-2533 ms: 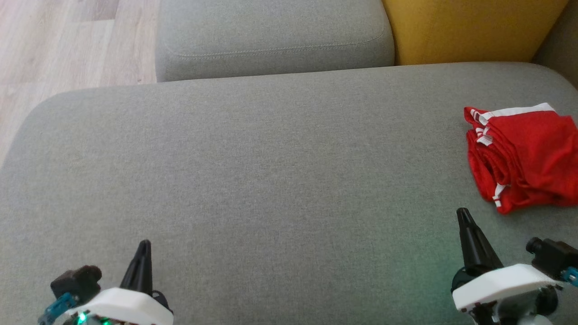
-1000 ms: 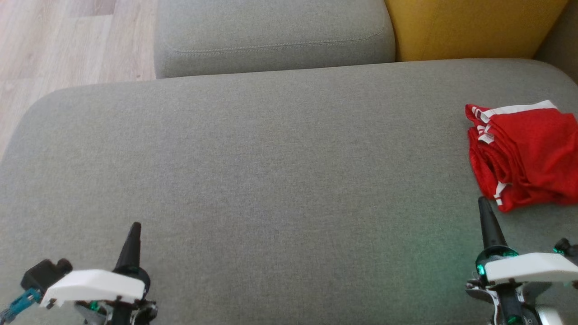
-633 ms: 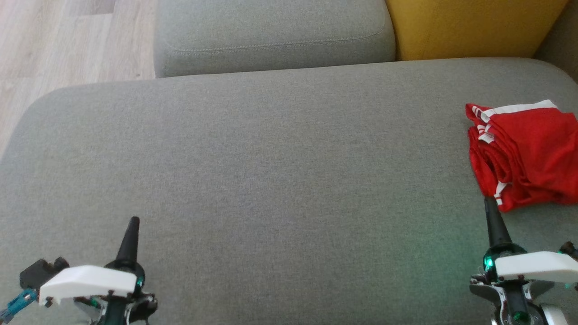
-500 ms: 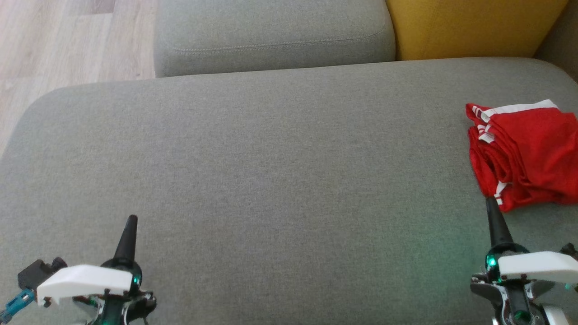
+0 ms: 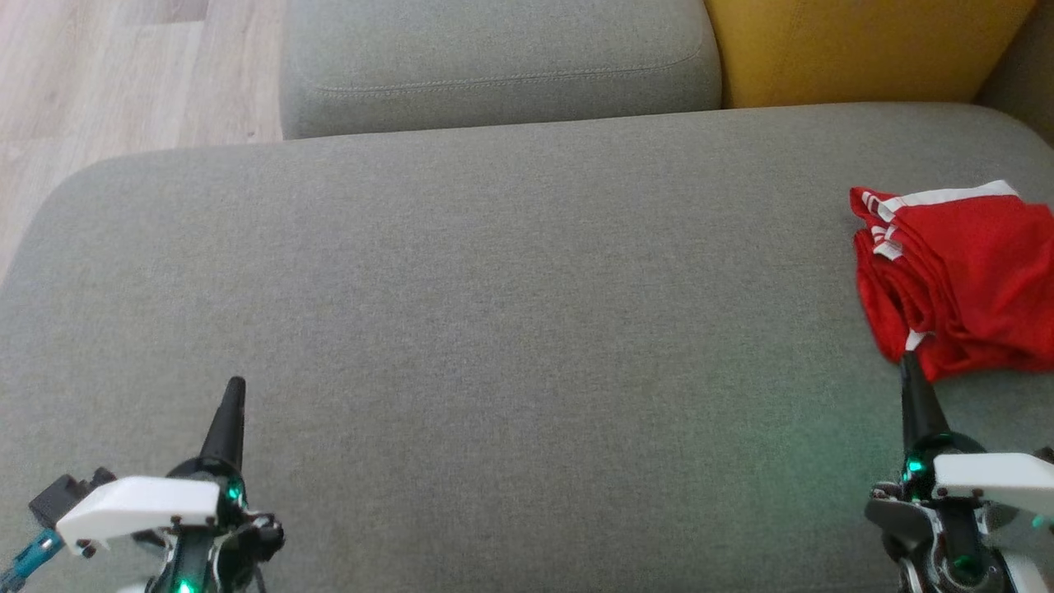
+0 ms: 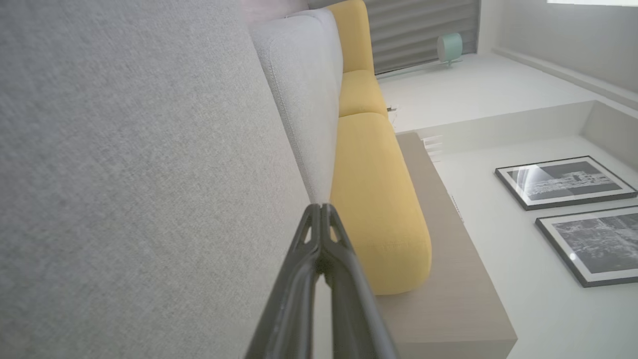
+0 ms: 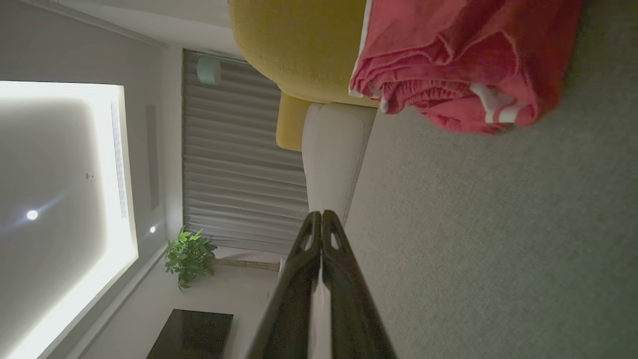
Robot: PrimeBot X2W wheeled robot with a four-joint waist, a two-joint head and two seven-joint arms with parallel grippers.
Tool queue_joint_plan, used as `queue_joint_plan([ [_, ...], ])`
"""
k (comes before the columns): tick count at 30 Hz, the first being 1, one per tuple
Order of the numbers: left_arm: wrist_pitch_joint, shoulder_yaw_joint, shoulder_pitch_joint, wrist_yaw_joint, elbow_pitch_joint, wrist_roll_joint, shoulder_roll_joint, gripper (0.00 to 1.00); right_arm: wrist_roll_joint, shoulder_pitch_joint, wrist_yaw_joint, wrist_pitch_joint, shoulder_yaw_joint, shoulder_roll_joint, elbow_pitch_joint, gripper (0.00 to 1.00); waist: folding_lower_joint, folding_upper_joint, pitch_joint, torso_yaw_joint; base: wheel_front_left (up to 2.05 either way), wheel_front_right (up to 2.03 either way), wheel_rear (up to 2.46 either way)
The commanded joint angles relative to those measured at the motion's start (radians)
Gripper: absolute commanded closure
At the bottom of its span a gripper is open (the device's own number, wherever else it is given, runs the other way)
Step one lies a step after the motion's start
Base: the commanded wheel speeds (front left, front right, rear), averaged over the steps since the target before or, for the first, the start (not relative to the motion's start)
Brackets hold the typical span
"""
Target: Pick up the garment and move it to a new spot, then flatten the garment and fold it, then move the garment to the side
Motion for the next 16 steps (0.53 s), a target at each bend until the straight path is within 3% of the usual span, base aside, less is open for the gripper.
queue_joint_plan([
  [1,0.009,0.047,-0.065,-0.018,-0.023,-0.036,0.005,1.00,0.041,-0.058,0.007,0.004,0.012,-0.019,-0.023,1.00,0.0000,0.0000,0.000,0.000,0.00,0.00,0.00],
  [16,0.044,0.091,-0.094,-0.054,-0.001,-0.186,-0.017,1.00,0.203,-0.085,0.008,0.010,-0.006,-0.019,0.014,1.00,0.0000,0.0000,0.004,0.000,0.00,0.00,0.00],
])
